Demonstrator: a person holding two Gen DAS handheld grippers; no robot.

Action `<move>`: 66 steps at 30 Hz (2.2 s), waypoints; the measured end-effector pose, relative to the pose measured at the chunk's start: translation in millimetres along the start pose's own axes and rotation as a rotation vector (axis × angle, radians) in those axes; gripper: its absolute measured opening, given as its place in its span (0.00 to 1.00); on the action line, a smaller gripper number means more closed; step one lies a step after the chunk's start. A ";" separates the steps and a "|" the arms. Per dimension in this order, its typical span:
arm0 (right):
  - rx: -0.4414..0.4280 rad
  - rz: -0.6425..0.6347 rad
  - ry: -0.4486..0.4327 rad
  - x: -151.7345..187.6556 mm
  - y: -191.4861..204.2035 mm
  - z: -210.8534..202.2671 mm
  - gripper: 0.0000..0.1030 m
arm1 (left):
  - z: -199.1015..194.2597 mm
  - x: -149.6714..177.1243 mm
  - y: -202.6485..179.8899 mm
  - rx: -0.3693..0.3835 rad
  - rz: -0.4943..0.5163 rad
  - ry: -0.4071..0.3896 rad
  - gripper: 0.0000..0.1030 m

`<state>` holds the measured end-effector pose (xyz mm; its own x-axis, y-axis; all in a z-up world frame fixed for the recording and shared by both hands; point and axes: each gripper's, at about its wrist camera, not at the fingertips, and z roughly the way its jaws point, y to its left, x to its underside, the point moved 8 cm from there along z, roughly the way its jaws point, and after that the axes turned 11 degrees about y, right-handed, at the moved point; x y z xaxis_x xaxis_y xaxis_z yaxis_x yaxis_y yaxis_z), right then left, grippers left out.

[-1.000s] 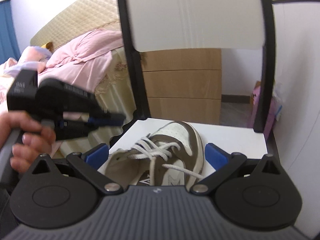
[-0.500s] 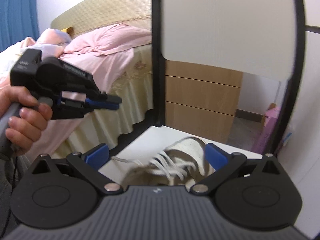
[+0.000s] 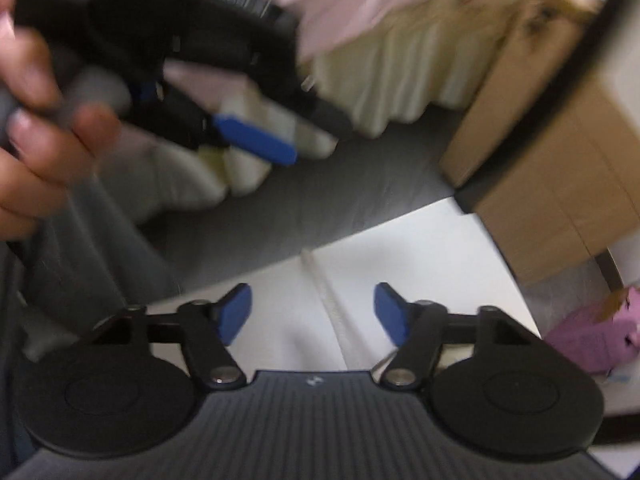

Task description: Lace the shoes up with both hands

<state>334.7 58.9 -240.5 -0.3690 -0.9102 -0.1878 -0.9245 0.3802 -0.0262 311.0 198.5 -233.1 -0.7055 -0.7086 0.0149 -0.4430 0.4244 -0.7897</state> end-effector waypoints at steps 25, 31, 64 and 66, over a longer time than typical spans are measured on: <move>0.103 0.380 -0.402 42.7 -44.4 -113.2 0.04 | 29.1 29.1 -24.6 0.380 -0.255 0.127 0.61; 0.025 0.411 -0.495 46.4 -36.7 -126.4 0.05 | 41.4 34.0 -28.0 0.360 -0.246 0.153 0.53; -0.423 1.056 -0.711 227.8 -73.2 -170.5 0.81 | 13.0 195.8 -159.5 0.308 1.164 0.179 0.02; -0.455 1.105 -0.678 228.5 -81.5 -163.9 0.81 | 11.4 202.0 -159.4 0.324 1.192 0.184 0.02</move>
<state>310.1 -206.9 -120.3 -0.9298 0.1360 -0.3421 -0.1805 0.6415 0.7456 245.3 -18.7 -111.2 -0.6523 0.1219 -0.7481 0.6626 0.5708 -0.4848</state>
